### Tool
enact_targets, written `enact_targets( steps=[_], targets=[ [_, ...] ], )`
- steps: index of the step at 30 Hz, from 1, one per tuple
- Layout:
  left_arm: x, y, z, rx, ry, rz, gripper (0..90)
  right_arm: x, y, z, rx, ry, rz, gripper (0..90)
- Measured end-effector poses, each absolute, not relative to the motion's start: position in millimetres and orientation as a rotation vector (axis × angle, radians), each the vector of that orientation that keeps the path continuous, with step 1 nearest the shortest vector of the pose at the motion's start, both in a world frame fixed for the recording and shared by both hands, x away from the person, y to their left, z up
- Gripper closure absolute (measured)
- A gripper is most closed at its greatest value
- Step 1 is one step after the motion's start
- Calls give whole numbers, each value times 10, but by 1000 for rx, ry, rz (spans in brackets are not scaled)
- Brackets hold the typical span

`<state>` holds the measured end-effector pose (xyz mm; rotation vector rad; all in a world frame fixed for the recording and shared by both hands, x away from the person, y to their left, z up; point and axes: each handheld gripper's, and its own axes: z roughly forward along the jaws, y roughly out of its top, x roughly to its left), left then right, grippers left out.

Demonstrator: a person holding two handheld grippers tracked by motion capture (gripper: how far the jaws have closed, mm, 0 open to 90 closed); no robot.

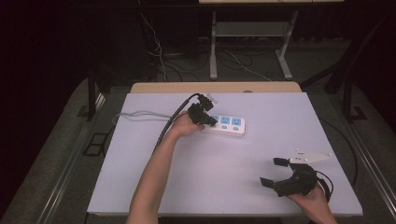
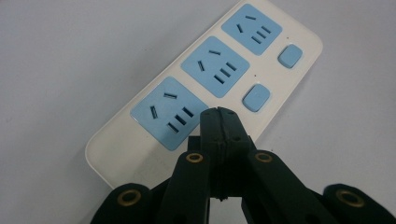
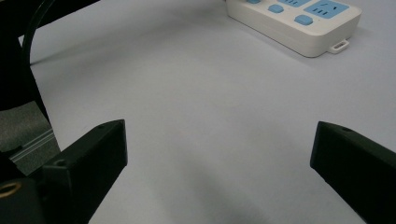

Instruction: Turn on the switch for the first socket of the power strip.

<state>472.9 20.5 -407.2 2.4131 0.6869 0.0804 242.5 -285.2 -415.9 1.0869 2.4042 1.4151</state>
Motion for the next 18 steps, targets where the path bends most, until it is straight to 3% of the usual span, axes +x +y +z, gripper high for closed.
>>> enact_targets(
  steps=[18],
  targets=[
    [4668, 175, -4102, 2400, 754, 133, 899, 2406, -2874, -4128, 1073, 2391, 1423, 35]
  ],
)
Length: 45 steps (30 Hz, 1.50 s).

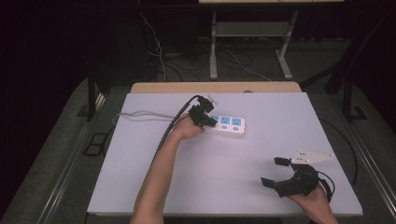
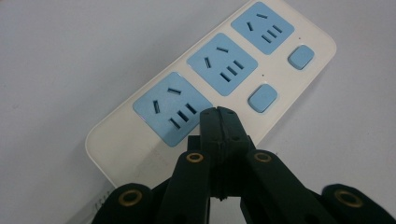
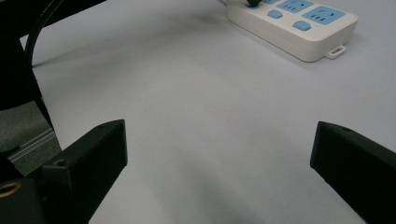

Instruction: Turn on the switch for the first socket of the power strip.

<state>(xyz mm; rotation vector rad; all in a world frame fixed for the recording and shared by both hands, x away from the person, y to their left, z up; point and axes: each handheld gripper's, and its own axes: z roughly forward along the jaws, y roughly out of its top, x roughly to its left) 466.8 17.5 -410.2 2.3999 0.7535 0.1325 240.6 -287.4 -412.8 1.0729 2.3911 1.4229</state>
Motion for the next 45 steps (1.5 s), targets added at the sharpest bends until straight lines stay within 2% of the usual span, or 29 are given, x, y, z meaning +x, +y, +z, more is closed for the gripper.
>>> enact_targets(
  steps=[9, 22, 34, 45],
  targets=[
    [4660, 195, -4115, 2378, 746, 141, 898, 2428, -2891, -4135, 1085, 2382, 1419, 35],
    [4664, 355, -4162, 2170, 830, 42, 896, 2420, -2915, -4127, 1103, 2373, 1414, 35],
    [4539, 388, -3953, 2216, 784, 109, 895, 2415, -2922, -4121, 1105, 2366, 1422, 35],
    [4406, 536, -3709, 2188, 765, 158, 894, 2412, -2923, -4114, 1101, 2363, 1433, 35]
  ],
)
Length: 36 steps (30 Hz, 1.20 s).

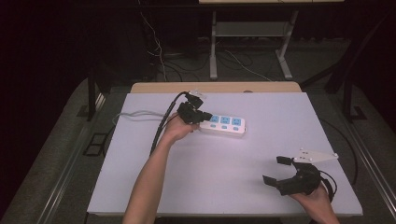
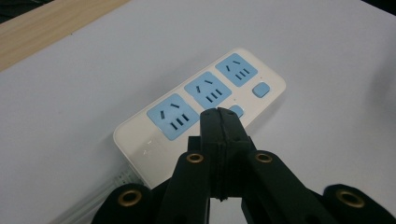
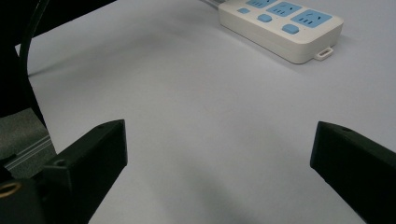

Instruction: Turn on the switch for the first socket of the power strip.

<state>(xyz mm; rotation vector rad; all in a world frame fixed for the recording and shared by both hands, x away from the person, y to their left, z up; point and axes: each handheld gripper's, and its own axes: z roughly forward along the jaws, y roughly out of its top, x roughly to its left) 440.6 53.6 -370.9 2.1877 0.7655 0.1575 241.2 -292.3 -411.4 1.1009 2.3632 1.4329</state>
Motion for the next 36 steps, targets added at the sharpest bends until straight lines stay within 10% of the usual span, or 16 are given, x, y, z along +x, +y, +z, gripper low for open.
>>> enact_targets(
  steps=[16, 36],
  targets=[
    [4126, 869, -3477, 2138, 766, 209, 825, 2421, -2943, -4124, 1124, 2352, 1473, 35],
    [3791, 1278, -3481, 2044, 850, 174, 188, 2432, -2945, -4137, 1133, 2351, 1470, 35]
  ],
)
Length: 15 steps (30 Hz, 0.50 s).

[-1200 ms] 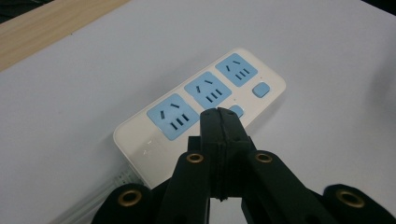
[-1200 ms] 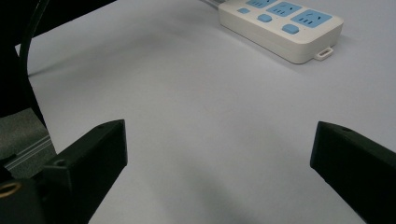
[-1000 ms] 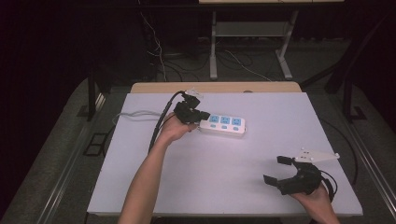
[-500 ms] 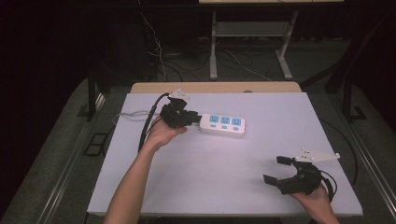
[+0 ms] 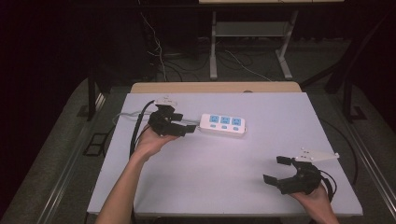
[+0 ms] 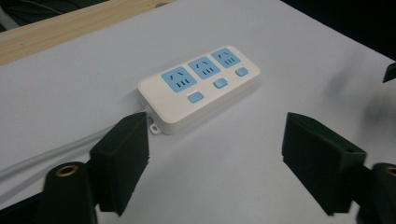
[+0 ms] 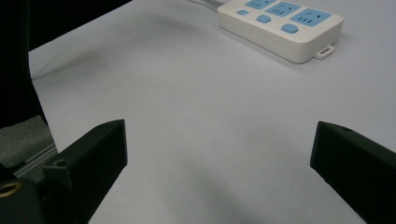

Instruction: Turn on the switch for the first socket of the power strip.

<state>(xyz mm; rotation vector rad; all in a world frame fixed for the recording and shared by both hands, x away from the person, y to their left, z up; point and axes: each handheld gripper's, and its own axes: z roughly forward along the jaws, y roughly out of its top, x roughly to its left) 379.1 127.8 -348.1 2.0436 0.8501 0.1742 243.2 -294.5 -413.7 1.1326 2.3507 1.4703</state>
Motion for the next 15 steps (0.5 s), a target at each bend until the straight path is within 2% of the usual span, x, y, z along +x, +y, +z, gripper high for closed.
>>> enact_targets(
  steps=[4, 6, 15],
  targets=[
    [3695, 1348, -3492, 2021, 862, 164, 81, 2433, -2943, -4138, 1134, 2352, 1468, 34],
    [3650, 1373, -3499, 2020, 868, 163, 0, 2434, -2940, -4139, 1136, 2353, 1467, 35],
    [3414, 1543, -3506, 1979, 868, 201, 0, 2433, -2933, -4142, 1132, 2355, 1466, 35]
  ],
)
